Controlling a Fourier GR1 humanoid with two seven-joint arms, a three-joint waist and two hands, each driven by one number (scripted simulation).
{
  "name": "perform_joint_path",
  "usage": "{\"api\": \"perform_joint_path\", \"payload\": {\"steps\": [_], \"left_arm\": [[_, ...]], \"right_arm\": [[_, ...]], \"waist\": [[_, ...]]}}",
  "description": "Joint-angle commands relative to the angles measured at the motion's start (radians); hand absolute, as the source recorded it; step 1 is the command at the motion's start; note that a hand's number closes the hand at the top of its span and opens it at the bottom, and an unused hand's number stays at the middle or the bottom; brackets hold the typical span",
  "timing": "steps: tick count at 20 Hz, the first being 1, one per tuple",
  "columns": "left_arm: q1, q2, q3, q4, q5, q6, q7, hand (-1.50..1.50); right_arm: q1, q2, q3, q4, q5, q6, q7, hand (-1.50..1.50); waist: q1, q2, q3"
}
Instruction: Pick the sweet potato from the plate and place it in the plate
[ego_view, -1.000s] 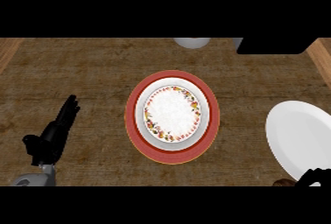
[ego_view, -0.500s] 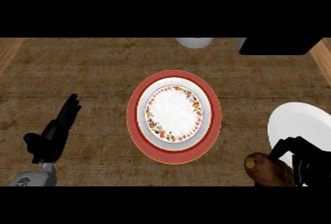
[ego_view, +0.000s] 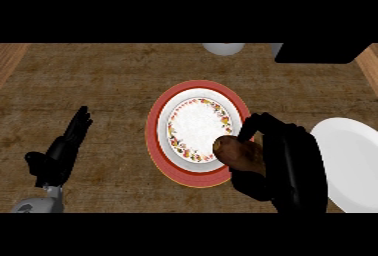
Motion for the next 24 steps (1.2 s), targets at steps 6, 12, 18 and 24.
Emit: {"api": "perform_joint_path", "payload": {"steps": [6,12,18,24], "left_arm": [[0.031,-0.045,-0.023,-0.024,-0.038,0.018,-0.015,0.0],[0.026,-0.016,0.008,-0.016,-0.006,-0.034,-0.003,0.0],[-0.046,-0.02,0.03,0.045,-0.03,-0.021,-0.014,0.0],[-0.052,-0.004,0.043,0.026,-0.011,-0.039,0.022,0.0]], "right_arm": [[-0.294,0.015,0.025,0.52,-0.101,-0.296,0.053,1.5],[-0.323,0.015,0.034,0.598,-0.184,-0.561,0.163,-1.5],[-0.456,0.015,0.079,0.827,-0.318,-0.652,0.24,-1.5],[-0.421,0.015,0.015,0.758,-0.341,-0.907,0.146,-1.5]], "waist": [[0.013,0.003,0.001],[0.009,0.001,0.001],[0.005,0.002,0.001],[0.0,0.0,0.001]]}}
